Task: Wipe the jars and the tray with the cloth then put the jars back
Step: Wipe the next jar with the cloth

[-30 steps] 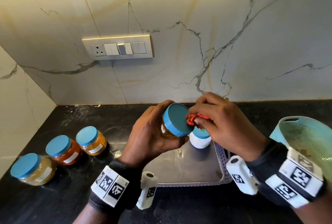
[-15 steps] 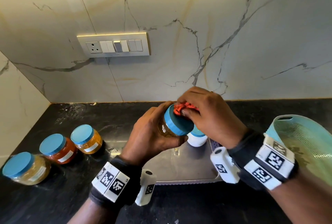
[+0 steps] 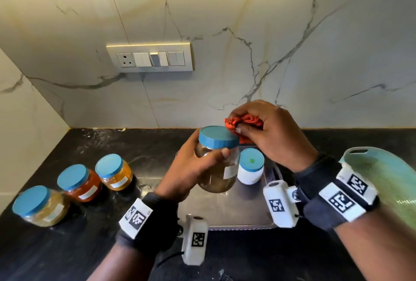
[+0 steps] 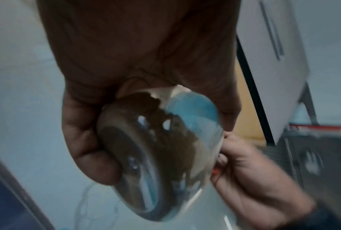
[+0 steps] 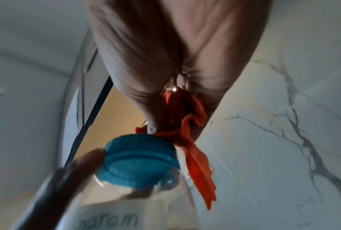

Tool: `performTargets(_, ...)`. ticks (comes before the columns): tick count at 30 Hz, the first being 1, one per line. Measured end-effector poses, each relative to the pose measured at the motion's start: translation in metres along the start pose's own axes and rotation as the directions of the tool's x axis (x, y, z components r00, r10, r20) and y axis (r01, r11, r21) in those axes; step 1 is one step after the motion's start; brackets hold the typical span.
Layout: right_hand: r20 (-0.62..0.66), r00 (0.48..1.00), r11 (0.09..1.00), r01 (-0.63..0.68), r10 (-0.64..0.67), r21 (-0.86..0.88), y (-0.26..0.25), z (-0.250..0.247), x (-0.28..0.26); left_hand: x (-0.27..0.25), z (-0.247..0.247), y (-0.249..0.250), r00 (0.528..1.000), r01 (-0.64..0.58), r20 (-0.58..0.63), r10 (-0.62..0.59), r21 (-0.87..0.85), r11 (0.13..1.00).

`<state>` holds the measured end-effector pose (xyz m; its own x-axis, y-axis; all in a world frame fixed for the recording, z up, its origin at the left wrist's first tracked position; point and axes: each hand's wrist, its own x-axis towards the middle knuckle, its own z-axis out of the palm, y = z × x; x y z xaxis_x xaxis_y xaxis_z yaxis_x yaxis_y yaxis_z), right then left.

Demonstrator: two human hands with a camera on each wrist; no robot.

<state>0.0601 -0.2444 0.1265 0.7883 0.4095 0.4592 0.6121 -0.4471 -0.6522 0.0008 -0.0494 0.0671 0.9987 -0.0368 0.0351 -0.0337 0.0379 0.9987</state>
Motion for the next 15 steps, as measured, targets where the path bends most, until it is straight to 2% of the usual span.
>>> performTargets(2,-0.056,0.996,0.972,-0.059,0.074,0.228,-0.005,-0.001,-0.002,0.000,0.000,0.003,0.998,0.066,0.024,-0.063,-0.156,0.986)
performTargets(3,-0.096,0.992,0.957,-0.052,0.082,0.287,-0.008,-0.001,-0.005,-0.001,-0.002,0.006,0.994,0.109,0.045,-0.101,-0.211,0.971)
performTargets(5,-0.156,0.986,0.948,-0.002,0.054,0.319,-0.012,0.000,-0.012,-0.004,-0.007,0.007,0.984,0.178,0.081,-0.161,-0.313,0.933)
performTargets(7,-0.150,0.987,0.918,0.010,0.054,0.397,-0.018,0.004,-0.018,-0.006,-0.011,0.009,0.976,0.218,0.092,-0.197,-0.413,0.884)
performTargets(9,-0.133,0.990,0.893,0.015,0.050,0.449,-0.022,0.010,-0.021,-0.008,-0.011,0.011,0.978,0.208,0.093,-0.187,-0.457,0.865)
performTargets(12,-0.179,0.982,0.933,0.112,-0.053,0.341,-0.027,0.018,-0.020,-0.009,-0.010,0.012,0.984,0.178,0.088,-0.155,-0.461,0.870)
performTargets(15,-0.213,0.946,0.965,0.259,-0.246,0.032,-0.025,0.021,-0.018,-0.009,-0.008,0.012,0.998,0.064,0.051,-0.048,-0.398,0.915)
